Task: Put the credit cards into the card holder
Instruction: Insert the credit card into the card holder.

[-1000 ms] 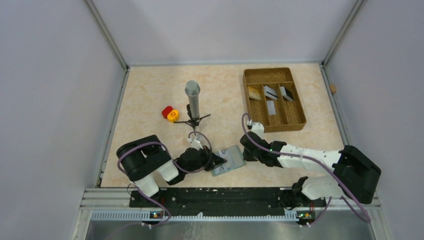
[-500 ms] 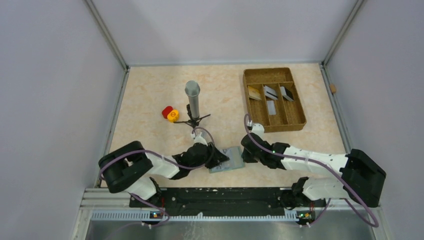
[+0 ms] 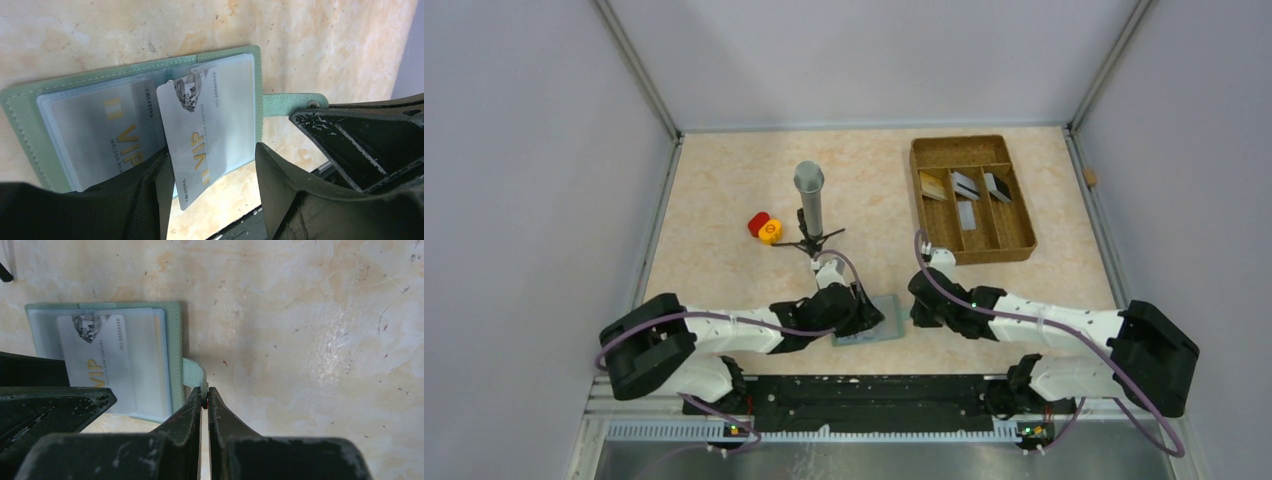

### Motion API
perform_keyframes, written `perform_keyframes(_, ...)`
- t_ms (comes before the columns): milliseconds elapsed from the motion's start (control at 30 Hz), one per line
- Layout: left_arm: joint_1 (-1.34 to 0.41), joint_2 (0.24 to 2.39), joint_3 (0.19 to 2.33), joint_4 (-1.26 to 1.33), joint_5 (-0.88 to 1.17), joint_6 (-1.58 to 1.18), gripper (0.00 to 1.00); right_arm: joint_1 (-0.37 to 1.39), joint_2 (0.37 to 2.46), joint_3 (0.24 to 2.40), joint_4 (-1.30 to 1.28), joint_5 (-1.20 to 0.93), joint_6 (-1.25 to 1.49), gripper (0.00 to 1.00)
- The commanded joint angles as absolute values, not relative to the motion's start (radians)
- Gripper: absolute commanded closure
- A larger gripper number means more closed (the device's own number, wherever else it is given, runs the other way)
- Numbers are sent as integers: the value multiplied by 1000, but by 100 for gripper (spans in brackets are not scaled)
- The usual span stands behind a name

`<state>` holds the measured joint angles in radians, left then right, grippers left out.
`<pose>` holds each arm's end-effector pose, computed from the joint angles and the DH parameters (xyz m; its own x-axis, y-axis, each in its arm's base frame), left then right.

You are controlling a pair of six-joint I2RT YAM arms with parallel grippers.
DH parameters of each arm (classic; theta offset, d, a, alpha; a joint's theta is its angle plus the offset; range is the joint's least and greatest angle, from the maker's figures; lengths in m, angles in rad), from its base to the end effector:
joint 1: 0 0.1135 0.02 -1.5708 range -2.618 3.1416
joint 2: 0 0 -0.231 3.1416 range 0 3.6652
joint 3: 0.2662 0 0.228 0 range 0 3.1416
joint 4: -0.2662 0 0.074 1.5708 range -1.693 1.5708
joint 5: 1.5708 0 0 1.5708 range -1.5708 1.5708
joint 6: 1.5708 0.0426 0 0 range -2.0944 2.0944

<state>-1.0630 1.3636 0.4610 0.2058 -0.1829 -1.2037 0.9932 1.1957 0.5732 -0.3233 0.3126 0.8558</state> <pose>0.1258 -0.2101 0.1297 -0.8507 -0.3588 -0.3842 -0.0072 0.7388 -0.6739 0.1290 0.1739 0.1560 -0.8181 0.0607 -0.5719 -0.1239 0.9525 0.2783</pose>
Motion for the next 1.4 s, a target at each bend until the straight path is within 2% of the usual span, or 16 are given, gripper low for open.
perform_keyframes(0, -1083, 1306, 505, 75, -255, -1126, 37, 1007, 1167, 571, -326, 344, 846, 100)
perform_keyframes(500, -1103, 1261, 530, 19, -269, -1119, 33, 1007, 1174, 564, -309, 329, 846, 100)
perform_keyframes(800, -1102, 1392, 573, 16, -216, -1142, 33, 1007, 1175, 562, -305, 325, 847, 100)
perform_keyframes(1367, -1104, 1452, 569, 248, -196, -1065, 35, 1008, 1181, 551, -289, 310, 853, 100)
